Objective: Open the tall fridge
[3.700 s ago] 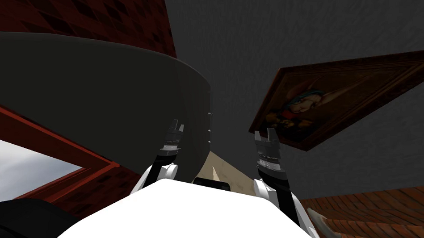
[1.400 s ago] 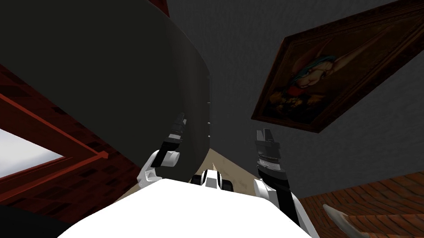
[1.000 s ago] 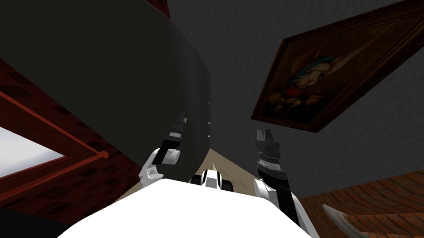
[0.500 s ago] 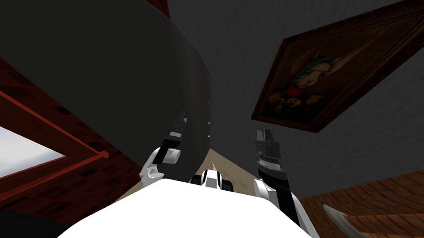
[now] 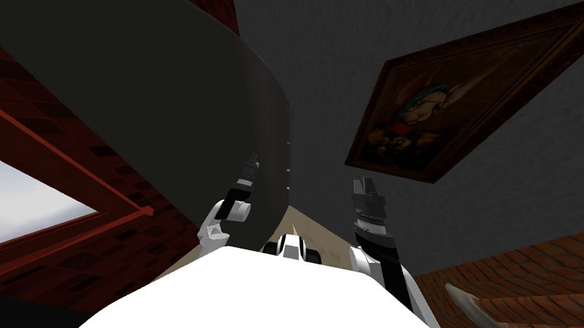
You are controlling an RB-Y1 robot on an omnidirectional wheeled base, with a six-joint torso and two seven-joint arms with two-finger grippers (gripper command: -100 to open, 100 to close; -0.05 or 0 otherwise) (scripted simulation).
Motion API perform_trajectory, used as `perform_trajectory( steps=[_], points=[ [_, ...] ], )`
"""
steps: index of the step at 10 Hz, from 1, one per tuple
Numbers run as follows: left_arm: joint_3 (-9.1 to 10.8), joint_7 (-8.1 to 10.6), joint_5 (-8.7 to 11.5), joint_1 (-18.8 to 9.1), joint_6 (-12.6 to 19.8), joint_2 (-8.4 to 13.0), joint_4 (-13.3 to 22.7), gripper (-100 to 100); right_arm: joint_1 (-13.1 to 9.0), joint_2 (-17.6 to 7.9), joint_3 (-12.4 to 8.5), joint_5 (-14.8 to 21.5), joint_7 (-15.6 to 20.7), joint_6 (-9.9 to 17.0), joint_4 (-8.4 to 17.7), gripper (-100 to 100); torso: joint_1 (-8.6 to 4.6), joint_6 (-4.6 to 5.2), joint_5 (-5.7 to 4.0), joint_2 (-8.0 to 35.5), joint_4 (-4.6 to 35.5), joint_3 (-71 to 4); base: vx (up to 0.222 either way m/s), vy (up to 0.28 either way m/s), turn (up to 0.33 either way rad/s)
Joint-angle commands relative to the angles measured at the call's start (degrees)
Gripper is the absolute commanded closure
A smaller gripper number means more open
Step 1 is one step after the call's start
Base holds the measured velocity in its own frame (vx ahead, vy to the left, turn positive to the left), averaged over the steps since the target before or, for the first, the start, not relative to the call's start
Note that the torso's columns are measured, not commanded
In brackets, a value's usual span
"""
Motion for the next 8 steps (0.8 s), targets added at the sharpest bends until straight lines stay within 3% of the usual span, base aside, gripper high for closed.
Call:
perform_trajectory(
  steps=[1,2,3,7,8],
  points=[
    [1.29,-0.23,0.21,-2.71,1.18,0.52,0.05,-100,0.00,0.00,0.00,0.00,0.00,0.00,0.00,0,0.01,0.01,-0.05,-0.11,0.06,-0.12,-0.005,-0.017,-0.008],
    [1.29,-0.23,0.21,-2.71,1.18,0.52,0.05,-100,0.00,0.00,0.00,0.00,0.00,0.00,0.00,0,-0.05,0.01,-0.06,-0.11,0.05,-0.10,-0.002,-0.003,0.011],
    [1.70,-0.82,0.38,-4.02,3.41,0.65,0.45,-100,0.00,0.00,0.00,0.00,0.00,0.00,0.00,0,-0.01,0.02,-0.08,-0.09,0.09,-0.10,-0.019,0.015,-0.015],
    [1.70,-0.82,0.38,-4.89,3.41,0.65,0.45,-100,0.00,0.00,0.00,0.00,0.00,0.00,0.00,0,0.18,0.06,-0.13,-0.55,0.15,-0.46,0.004,0.002,0.002],
    [2.18,-1.48,0.57,-6.28,5.89,0.80,0.88,-100,0.00,0.00,0.00,0.00,0.00,0.00,0.00,0,0.19,0.09,-0.15,-0.58,0.18,-0.49,-0.001,-0.001,-0.011]
  ],
)
